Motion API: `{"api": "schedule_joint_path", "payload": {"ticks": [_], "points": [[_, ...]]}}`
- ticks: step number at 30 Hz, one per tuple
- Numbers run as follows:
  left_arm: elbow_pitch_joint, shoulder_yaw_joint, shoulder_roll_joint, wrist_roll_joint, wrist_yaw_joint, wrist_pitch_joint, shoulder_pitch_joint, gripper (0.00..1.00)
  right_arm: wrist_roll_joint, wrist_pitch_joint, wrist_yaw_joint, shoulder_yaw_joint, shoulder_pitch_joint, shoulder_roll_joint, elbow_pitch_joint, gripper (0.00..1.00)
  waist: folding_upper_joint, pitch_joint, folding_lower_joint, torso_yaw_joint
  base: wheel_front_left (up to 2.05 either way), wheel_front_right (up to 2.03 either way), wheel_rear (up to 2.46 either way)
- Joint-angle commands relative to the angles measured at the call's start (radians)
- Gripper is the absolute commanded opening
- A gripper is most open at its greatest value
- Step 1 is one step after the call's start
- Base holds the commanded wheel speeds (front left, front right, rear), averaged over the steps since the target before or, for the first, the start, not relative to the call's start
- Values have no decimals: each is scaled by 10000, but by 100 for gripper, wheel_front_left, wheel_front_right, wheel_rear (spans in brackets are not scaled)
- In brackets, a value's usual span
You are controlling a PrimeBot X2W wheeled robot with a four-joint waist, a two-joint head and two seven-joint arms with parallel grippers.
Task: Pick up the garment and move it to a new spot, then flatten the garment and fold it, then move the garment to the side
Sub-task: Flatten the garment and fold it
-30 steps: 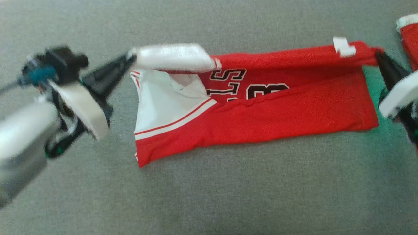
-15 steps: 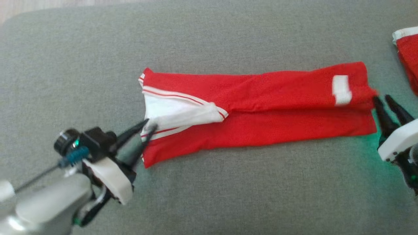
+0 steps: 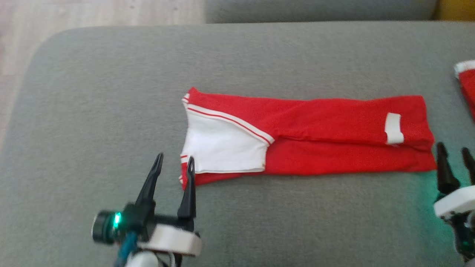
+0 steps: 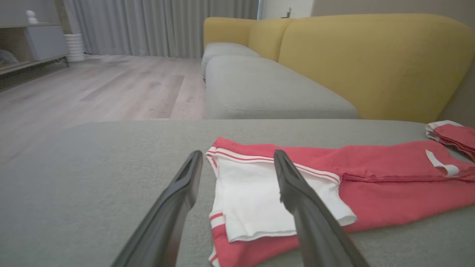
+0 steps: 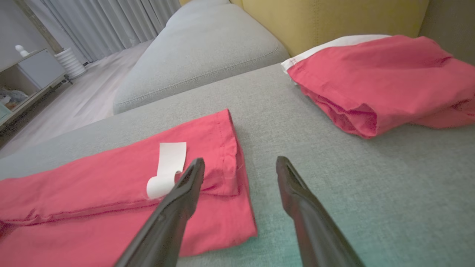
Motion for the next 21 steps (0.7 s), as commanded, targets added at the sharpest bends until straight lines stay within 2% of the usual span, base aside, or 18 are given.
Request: {"api": "schedule_joint_path", "payload": {"ticks": [1,4,8,16,17,18,19,20,21], "points": [[-578,1072,-253,777,140,-93,264,100,-125,-85,67,-164,-131,-170,3,100,-1,-281,2,420,0,0,0],[-974,1823,-839,1995,173,-93,1054,100,-368,67,67,-660,-306,-138,673,100,-1,-383,2,810,0,0,0],[-1238,2355,-1315,3188,-108,-94,1624,100,-818,356,67,-1171,-617,-115,1632,100,-1,-414,2,1314,0,0,0],[-1226,3244,-2034,4129,-1044,-94,2124,100,-1316,1052,67,-1584,-1131,82,2959,100,-1,-522,2,1764,0,0,0],[-1193,3326,-2107,4209,-1155,-94,2164,100,-1348,1170,67,-1584,-1162,99,3075,74,-1,-553,2,1776,0,0,0],[-1160,3405,-2177,4282,-1259,-94,2208,100,-1366,1300,67,-1594,-1186,111,3185,42,-1,-586,2,1781,0,0,0],[-1160,3405,-2177,4282,-1259,-94,2208,100,-1366,1300,67,-1594,-1186,111,3185,42,-1,-586,2,1781,0,0,0],[-1130,3478,-2242,4352,-1363,-94,2250,100,-1383,1418,67,-1565,-1197,114,3248,5,-1,-624,2,1781,0,0,0],[-1107,3554,-2303,4420,-1456,-94,2292,100,-1376,1515,67,-1525,-1200,116,3265,0,-1,-669,2,1772,0,0,0]]}}
